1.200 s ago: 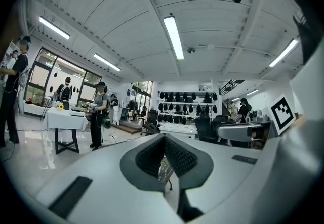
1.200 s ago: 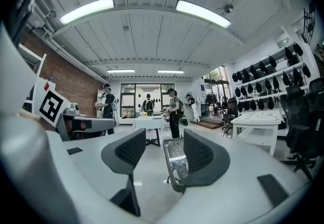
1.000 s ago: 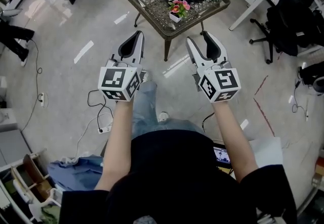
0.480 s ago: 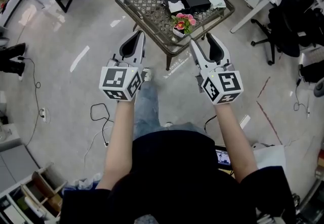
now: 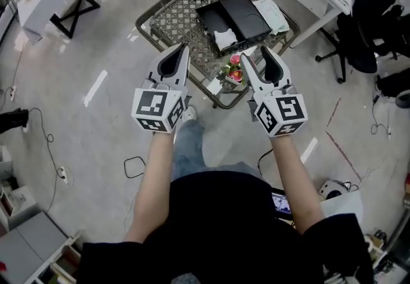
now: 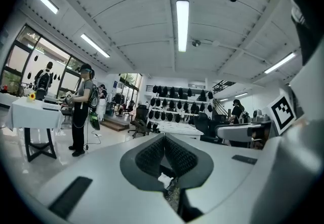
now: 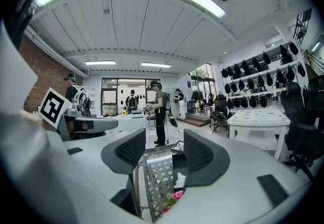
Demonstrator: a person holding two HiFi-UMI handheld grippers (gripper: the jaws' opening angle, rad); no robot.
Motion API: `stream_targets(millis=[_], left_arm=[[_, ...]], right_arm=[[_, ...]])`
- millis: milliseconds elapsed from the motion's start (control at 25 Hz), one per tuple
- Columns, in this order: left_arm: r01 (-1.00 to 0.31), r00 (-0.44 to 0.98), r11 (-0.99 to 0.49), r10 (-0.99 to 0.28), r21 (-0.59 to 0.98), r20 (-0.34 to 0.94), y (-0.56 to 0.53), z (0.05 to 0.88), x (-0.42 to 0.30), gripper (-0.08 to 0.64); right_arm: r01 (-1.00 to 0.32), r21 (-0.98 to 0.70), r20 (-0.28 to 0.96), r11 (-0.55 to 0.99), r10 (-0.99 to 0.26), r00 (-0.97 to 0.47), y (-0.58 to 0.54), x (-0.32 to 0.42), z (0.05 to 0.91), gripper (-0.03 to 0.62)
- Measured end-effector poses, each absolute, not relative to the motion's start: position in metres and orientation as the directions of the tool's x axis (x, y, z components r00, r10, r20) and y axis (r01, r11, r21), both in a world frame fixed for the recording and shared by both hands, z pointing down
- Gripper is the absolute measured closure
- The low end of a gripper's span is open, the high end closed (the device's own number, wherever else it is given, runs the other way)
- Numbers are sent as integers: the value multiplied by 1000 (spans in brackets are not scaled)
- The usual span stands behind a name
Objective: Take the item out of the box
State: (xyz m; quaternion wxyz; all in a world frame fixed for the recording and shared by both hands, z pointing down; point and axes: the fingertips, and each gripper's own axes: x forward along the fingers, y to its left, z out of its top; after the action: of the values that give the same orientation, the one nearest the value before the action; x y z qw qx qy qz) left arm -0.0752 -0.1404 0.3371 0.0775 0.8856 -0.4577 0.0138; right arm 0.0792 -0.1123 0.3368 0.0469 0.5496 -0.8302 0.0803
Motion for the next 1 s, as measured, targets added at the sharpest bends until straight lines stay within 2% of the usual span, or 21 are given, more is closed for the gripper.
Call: stream_targets(millis=[480, 1000], left_arm=[[-678, 735, -719, -662, 151, 146, -274, 361, -35, 540], [-626, 779, -760, -602, 173, 173, -299, 371, -13, 540]], right_arm=[[-972, -130, 222, 198, -949, -223, -221, 103, 360, 376], [-981, -143, 246, 131, -955, -163, -242, 122, 366, 376]])
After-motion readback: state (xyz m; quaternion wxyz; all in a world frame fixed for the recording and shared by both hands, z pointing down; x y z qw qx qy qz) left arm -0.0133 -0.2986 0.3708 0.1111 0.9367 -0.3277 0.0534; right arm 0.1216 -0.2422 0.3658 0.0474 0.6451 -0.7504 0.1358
